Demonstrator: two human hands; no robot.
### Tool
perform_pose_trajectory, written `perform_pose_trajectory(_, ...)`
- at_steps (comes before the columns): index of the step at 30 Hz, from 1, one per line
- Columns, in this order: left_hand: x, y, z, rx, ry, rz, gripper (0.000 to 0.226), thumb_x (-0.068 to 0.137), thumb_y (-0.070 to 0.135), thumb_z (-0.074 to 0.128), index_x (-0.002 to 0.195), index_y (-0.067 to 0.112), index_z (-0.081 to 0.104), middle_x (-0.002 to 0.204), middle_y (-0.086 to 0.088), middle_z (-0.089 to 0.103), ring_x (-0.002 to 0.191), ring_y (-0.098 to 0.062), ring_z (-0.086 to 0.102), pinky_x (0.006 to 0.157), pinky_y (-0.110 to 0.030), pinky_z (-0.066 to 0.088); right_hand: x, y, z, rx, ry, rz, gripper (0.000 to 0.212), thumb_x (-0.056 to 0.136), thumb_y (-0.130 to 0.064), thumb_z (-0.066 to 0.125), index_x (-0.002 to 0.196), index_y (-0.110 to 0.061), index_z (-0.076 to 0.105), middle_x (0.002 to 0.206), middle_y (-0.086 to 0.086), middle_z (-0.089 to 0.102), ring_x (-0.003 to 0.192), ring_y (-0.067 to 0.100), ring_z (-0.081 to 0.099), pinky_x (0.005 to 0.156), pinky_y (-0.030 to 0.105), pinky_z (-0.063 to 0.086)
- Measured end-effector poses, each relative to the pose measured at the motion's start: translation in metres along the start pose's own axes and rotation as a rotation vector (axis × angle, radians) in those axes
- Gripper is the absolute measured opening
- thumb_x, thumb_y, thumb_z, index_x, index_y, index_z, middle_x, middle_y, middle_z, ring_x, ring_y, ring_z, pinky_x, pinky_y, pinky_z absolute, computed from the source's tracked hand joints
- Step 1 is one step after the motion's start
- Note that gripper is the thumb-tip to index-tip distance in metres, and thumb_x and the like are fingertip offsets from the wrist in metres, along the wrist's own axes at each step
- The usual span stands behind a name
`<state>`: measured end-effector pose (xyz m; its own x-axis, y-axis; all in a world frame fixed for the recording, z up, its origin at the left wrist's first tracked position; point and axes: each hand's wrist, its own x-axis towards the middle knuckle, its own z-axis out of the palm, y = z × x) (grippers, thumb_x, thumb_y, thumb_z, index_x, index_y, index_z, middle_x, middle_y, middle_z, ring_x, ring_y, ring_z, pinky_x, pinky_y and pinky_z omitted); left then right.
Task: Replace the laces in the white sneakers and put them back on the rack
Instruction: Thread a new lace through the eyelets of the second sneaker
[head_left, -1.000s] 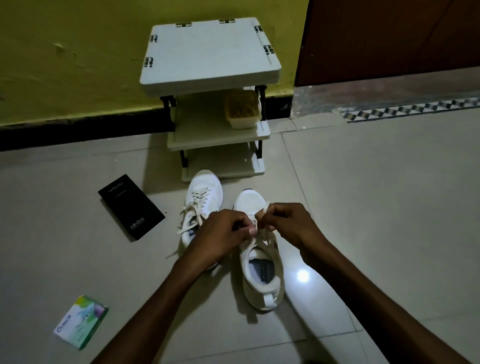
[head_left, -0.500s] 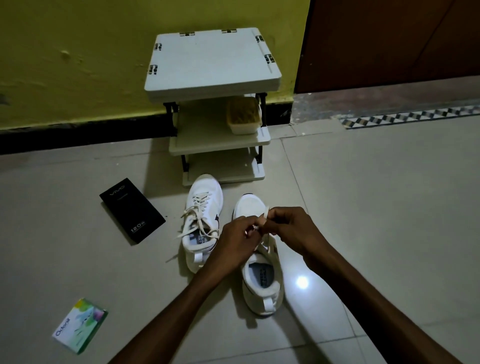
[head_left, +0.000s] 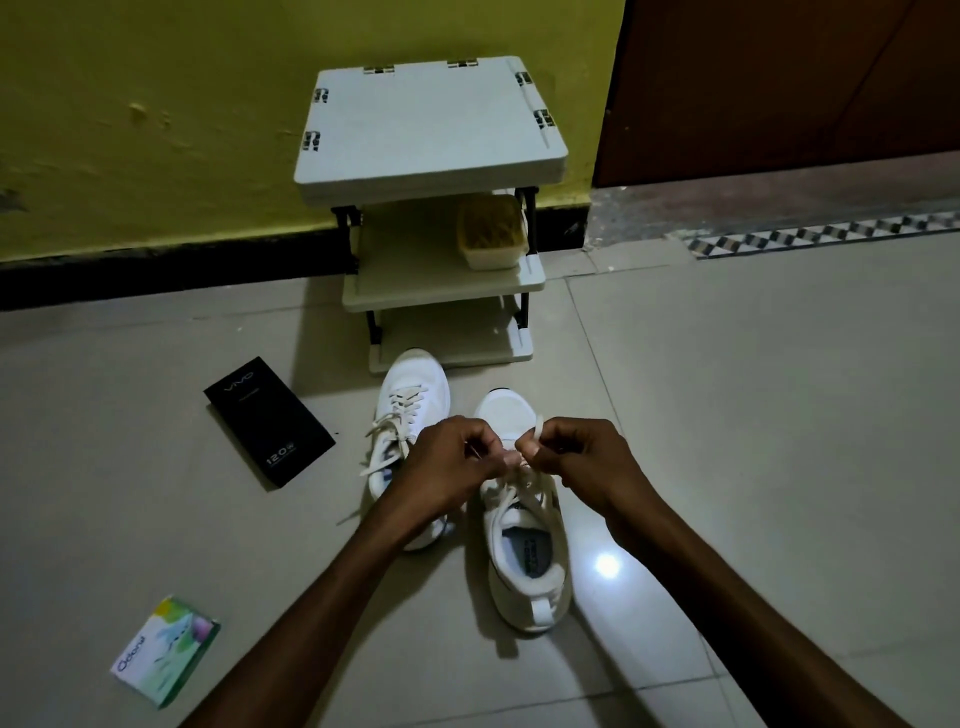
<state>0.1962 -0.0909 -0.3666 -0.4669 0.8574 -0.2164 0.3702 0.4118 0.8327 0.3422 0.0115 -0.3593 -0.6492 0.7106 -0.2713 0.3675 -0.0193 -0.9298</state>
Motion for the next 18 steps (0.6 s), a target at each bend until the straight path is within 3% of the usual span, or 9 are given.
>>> perform_pose_trajectory(3,-0.001,0.007,0.003,-0.041,0.040,-0.001,0.021,0.089,0.034,0.068,0.078,0.017,0.062,0.079,0.002,0.070,0.079,-0.015,0.066,0.077,-0.035,0.051,0.000,-0.001,0.001,0.003,0.008,0.028,0.014,0.088,-0.026,0.071,0.076,-0.018,0.073,0.078,0.000,0.073,0.071,0.008,0.066,0.054,0.012,0.047)
perform_pose_trajectory(6,-0.002,0.008,0.010,-0.219,0.136,-0.050,0.017,0.090,0.028,0.068,0.082,0.015,0.059,0.072,0.000,0.067,0.071,-0.015,0.065,0.078,-0.040,0.053,0.000,-0.001,0.004,0.021,-0.007,0.032,0.019,0.088,-0.030,0.071,0.076,-0.015,0.072,0.074,0.001,0.071,0.065,0.006,0.061,0.059,0.021,0.048)
perform_pose_trajectory(9,0.000,0.010,0.012,-0.239,0.146,-0.054,0.013,0.091,0.032,0.064,0.084,0.022,0.062,0.072,-0.007,0.061,0.066,-0.018,0.061,0.073,-0.043,0.053,-0.001,-0.001,0.006,0.023,-0.015,0.022,0.022,0.089,-0.032,0.068,0.075,-0.016,0.072,0.074,0.001,0.071,0.068,0.009,0.062,0.066,0.028,0.050)
perform_pose_trajectory(12,0.004,0.017,0.006,-0.099,0.125,-0.004,0.018,0.090,0.041,0.062,0.082,0.026,0.066,0.066,-0.002,0.059,0.063,-0.020,0.060,0.067,-0.042,0.053,-0.002,-0.003,0.006,0.050,0.001,0.043,0.025,0.090,-0.035,0.066,0.075,-0.016,0.073,0.076,0.004,0.072,0.070,0.012,0.065,0.064,0.029,0.051)
perform_pose_trajectory(15,0.003,0.021,0.002,0.249,0.063,0.078,0.024,0.094,0.037,0.058,0.077,0.025,0.070,0.071,0.005,0.067,0.071,-0.014,0.063,0.066,-0.030,0.046,-0.004,-0.005,0.005,0.061,0.012,0.052,0.030,0.091,-0.033,0.065,0.072,-0.012,0.071,0.074,0.008,0.071,0.065,0.008,0.063,0.058,0.020,0.049)
perform_pose_trajectory(18,0.001,0.028,-0.005,0.402,0.152,0.080,0.024,0.092,0.042,0.061,0.078,0.027,0.072,0.075,0.007,0.068,0.077,-0.009,0.063,0.065,-0.025,0.039,-0.004,-0.002,0.001,0.107,0.066,0.107,0.027,0.093,-0.027,0.063,0.077,-0.008,0.072,0.071,0.006,0.069,0.063,0.008,0.061,0.058,0.020,0.046)
